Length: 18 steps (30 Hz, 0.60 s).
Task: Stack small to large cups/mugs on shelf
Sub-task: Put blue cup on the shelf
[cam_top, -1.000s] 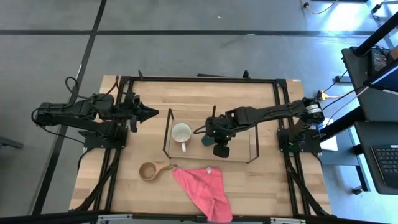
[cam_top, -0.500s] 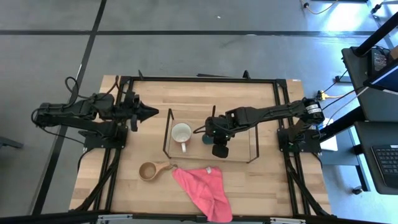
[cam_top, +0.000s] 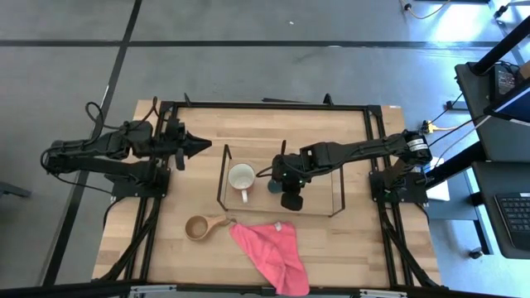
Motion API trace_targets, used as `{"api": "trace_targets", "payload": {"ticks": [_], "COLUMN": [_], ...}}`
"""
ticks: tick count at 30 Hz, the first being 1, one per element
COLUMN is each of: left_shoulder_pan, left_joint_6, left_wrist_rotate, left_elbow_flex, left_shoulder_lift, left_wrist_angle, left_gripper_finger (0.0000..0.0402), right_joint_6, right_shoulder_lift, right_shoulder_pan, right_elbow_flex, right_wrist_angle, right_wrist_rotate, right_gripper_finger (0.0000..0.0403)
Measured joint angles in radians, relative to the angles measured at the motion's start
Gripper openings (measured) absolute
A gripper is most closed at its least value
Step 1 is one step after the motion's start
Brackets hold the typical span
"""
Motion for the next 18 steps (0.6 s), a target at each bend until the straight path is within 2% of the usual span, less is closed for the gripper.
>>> {"api": "trace_targets", "payload": {"ticks": [7,18], "left_shoulder_pan": [0.013,0.013], "left_joint_6": [-0.005,-0.007], "left_wrist_rotate": [0.001,0.001], "left_elbow_flex": [0.0,0.0], "left_shoulder_lift": [0.0,0.0], "left_wrist_angle": [0.0,0.0], "left_gripper_finger": [0.0025,0.0025], "right_joint_6": [-0.067,-0.066], "right_shoulder_lift": [0.0,0.001], "right_shoulder_pan": [0.0,0.0], "right_elbow_flex": [0.0,0.0], "right_wrist_angle": [0.013,0.028], "right_wrist_rotate": [0.001,0.001], "right_gripper_finger": [0.005,0.0049]}}
